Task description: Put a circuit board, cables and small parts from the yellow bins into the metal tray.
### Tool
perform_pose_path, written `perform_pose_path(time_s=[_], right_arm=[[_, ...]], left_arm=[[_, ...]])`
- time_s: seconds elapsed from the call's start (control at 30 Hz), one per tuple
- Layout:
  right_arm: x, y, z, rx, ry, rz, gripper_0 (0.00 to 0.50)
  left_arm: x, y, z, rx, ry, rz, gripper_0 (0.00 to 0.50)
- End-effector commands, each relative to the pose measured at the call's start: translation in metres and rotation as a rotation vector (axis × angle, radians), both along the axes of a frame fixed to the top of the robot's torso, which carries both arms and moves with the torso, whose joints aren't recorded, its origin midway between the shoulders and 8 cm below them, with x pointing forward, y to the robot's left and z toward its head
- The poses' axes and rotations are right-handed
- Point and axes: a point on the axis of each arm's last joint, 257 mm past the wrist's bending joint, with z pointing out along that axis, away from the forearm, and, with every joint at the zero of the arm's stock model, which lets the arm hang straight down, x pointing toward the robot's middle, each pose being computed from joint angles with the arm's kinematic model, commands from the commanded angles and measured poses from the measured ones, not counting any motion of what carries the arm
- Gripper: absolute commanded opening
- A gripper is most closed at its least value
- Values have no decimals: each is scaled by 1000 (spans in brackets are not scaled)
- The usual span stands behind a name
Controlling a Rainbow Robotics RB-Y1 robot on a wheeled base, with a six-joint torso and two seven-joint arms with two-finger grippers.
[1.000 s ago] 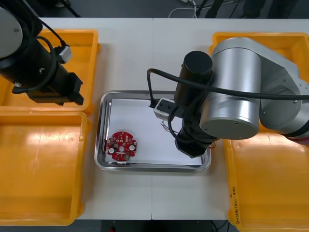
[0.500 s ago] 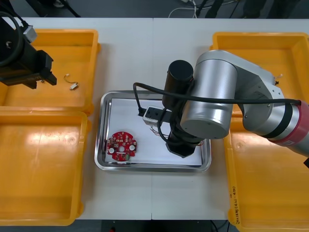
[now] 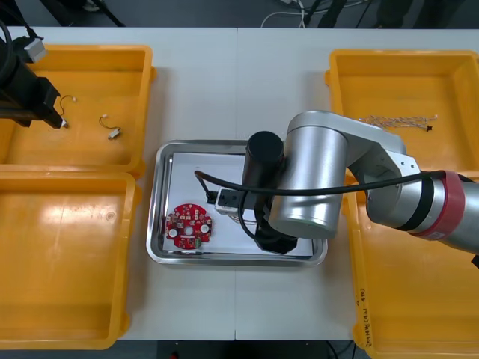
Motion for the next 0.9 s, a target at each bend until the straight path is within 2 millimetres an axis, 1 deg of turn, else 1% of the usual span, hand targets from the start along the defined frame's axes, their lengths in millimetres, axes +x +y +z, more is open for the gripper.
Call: perform_pose_path(time_s=[0.03,0.17,0.33,0.57,0.8,0.9], right_arm=[[3,0,-5,-24,-16,51,0],[4,-4,-15,-34,-8,54,0],[8,-7,-27,-47,-2,58,0],[3,-20,-43,-85,13,82,0],[2,-20,-47,-104,6,109,0],[1,-19,-48,-107,6,120,0]], left_arm=[[32,27,47,37,-153,21,500],[50,34,48,27,-212,36,500],[63,37,46,20,-248,45,500],[77,41,32,3,-270,65,500],[90,39,19,-23,-290,72,500],[96,35,10,-44,-297,74,500]])
